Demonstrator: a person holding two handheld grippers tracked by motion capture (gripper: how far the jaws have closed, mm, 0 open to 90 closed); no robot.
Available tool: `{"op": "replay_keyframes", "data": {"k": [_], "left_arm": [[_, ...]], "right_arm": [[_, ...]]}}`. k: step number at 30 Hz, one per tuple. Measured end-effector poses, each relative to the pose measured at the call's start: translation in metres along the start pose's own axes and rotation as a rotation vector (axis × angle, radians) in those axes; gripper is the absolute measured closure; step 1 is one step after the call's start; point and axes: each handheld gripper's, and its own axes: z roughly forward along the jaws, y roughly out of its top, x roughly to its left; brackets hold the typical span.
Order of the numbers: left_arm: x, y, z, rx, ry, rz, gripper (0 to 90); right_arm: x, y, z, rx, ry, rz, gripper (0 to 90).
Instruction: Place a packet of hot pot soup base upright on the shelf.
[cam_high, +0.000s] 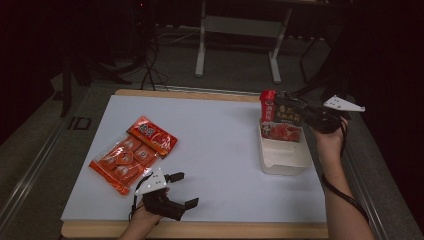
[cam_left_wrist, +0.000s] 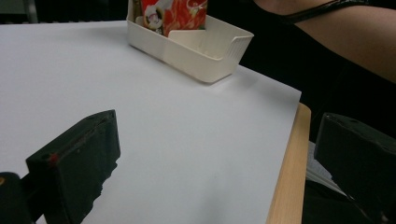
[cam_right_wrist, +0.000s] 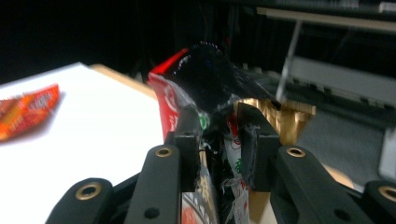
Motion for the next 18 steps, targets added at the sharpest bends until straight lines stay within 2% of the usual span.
{"op": "replay_keyframes", "data": {"k": [5, 6, 11, 12, 13, 14, 16, 18], "left_arm": [[0.0, 0.0, 0.001, 0.001, 0.001, 0.003, 1.1], [0.0, 0.0, 0.001, 0.002, 0.001, 0.002, 1.1], [0.0, 0.001, 0.0, -0.005, 0.002, 0.013, 1.1], [-0.001, 0.001, 0.0, -0.005, 0.003, 0.019, 1.1], [-0.001, 0.002, -0.001, 0.0, 0.005, 0.026, 1.1], [-0.001, 0.002, -0.001, 0.002, 0.003, 0.029, 1.1], [-0.001, 0.004, -0.001, 0.0, 0.0, 0.015, 1.1], [-0.002, 0.005, -0.002, -0.004, -0.007, 0.01, 4.1]], "right_arm": [[0.0, -0.009, -0.002, -0.008, -0.003, 0.036, 68.0], [-0.001, -0.008, -0.004, 0.01, -0.021, 0.058, 66.2], [0.004, -0.003, -0.009, 0.042, -0.062, 0.037, 60.7], [0.006, -0.002, -0.011, 0.048, -0.07, 0.031, 56.0], [0.008, -0.001, -0.013, 0.027, -0.07, 0.042, 48.9], [0.011, 0.006, -0.019, 0.016, -0.078, 0.085, 45.4], [0.013, 0.009, -0.023, 0.007, -0.075, 0.086, 45.3], [0.021, 0.02, -0.034, -0.016, -0.083, 0.081, 39.2]]}}
